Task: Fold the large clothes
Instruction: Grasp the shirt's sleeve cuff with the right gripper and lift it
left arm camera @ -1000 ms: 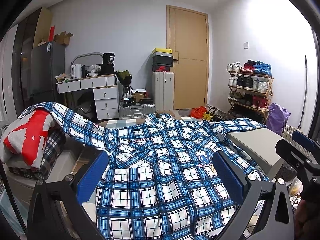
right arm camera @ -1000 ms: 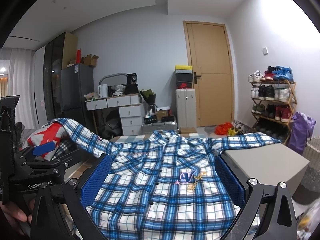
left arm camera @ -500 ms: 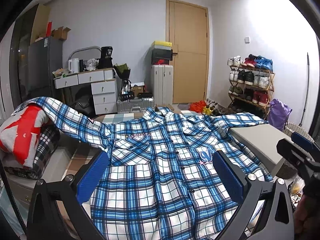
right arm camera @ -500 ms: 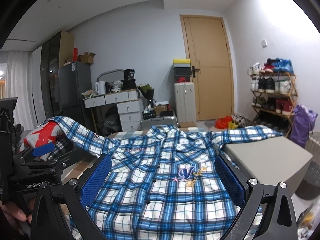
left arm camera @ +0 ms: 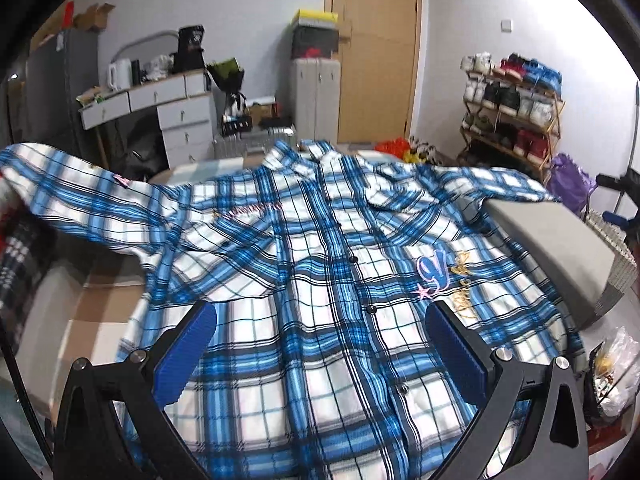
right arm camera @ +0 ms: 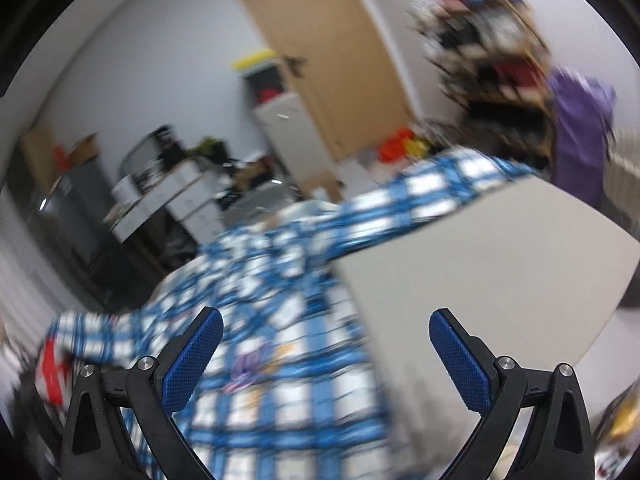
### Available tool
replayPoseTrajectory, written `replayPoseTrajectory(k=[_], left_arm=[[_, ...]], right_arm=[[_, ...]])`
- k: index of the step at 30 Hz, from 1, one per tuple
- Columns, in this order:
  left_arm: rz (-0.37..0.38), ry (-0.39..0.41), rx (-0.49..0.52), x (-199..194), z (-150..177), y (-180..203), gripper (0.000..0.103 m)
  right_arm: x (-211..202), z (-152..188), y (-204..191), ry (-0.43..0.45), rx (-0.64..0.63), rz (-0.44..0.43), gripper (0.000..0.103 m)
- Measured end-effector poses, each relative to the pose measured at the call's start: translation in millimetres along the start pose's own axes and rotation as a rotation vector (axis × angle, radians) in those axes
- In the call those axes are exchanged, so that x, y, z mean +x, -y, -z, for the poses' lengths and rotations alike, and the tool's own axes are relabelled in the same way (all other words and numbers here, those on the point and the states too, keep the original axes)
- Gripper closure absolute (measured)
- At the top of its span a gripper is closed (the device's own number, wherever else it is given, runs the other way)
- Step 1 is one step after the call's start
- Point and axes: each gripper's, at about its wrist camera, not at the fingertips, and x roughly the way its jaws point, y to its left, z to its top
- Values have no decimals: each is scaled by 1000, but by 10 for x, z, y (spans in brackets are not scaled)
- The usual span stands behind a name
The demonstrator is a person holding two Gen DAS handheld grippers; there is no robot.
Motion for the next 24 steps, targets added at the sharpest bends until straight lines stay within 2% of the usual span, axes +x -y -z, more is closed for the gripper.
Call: replayPoseTrajectory(k=[5, 6, 10, 12, 15, 18, 20, 21, 23, 24], left_arm=[[-4, -50, 27, 292, -51, 55, 1], [-6, -62, 32, 346, -64, 74, 1], [-12, -80, 50, 486, -108, 121, 1], [-14, -82, 68, 504, -104, 138, 1], [-35, -89, 95, 564, -123, 165, 1], [-46, -103, 108, 606, -118, 171, 1], [-45, -122, 115, 632, -115, 171, 1], [-45, -126, 121, 653, -126, 178, 1], [-56, -128, 143, 671, -120, 203, 1], [-60, -131, 150, 698, -133, 219, 1]], right_arm=[[452, -732, 1209, -85, 287, 46, 0], [545, -868, 1459, -79, 354, 53, 0], [991, -1227, 2081, -100, 516, 99, 0], [1165, -1327, 2237, -115, 554, 124, 0], [1397, -1538, 2383, -138, 531, 198, 0], [1496, -1687, 2540, -117, 567, 199, 0], [1613, -1735, 2666, -144, 608, 214, 0], [1712, -1753, 2729, -188, 628, 239, 1], [1897, -1780, 2836, -244, 652, 247, 6], [1951, -1792, 2848, -258, 655, 253, 16]])
